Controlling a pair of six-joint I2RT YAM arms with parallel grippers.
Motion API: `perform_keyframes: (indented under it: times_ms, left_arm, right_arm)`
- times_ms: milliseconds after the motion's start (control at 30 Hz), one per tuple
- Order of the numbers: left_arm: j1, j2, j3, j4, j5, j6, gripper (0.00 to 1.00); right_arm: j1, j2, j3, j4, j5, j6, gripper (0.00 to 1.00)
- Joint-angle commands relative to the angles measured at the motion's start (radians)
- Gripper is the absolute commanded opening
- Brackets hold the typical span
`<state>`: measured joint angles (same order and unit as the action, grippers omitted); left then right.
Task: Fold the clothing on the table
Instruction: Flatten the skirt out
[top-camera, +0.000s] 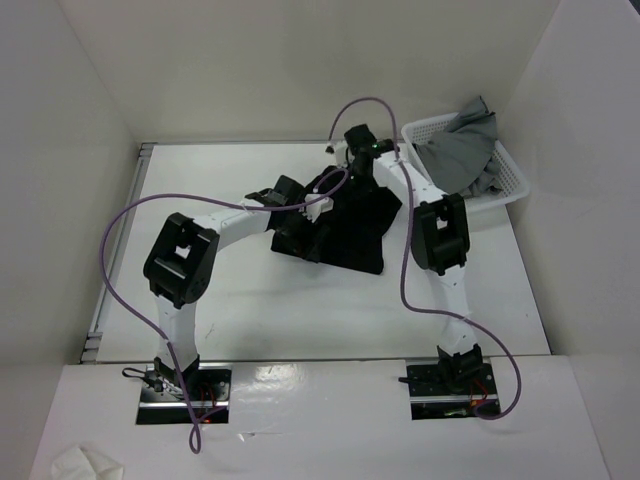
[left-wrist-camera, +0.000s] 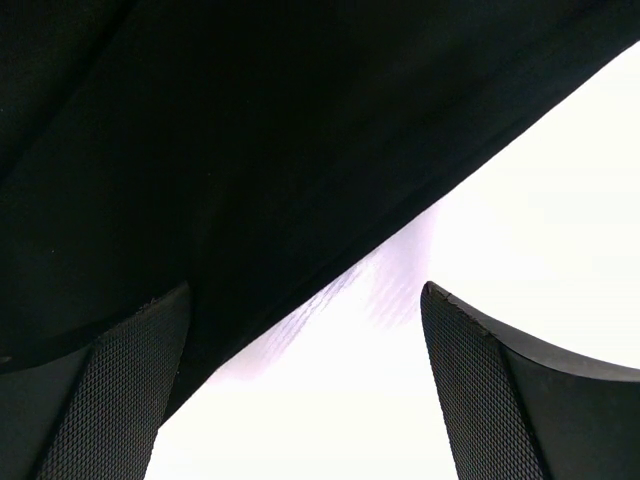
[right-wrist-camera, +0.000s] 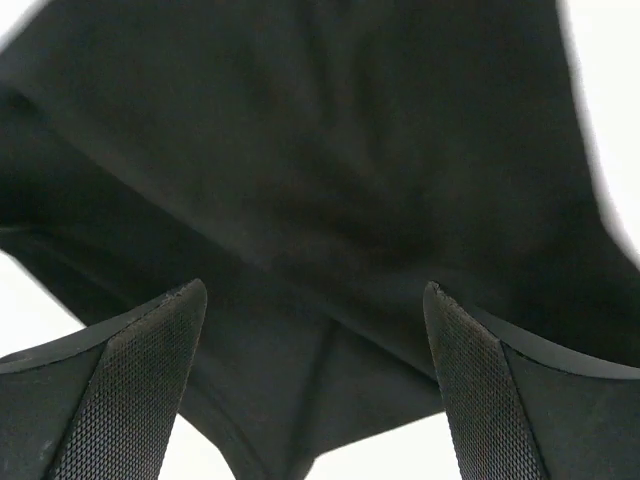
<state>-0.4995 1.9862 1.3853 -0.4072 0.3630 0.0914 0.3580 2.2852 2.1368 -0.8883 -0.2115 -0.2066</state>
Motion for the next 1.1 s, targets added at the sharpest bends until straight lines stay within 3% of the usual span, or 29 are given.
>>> perform_keyframes:
  times_ms: [0, 933, 1067]
  left_arm:
    - [-0.013, -0.041, -0.015, -0.008, 0.037, -0.021, 1.0]
    - [-0.013, -0.041, -0.025, -0.008, 0.037, -0.021, 1.0]
    - [-0.013, -0.041, -0.025, -0.008, 0.047, -0.012, 1.0]
  right_arm:
    - [0.029, 0.014, -0.116, 0.101, 0.061, -0.005, 0.93]
    - [0.007, 0.218, 0.106, 0.071, 0.095, -0.014, 0.93]
    - [-0.002, 0.272, 0.208, 0.06, 0.095, -0.014, 0.93]
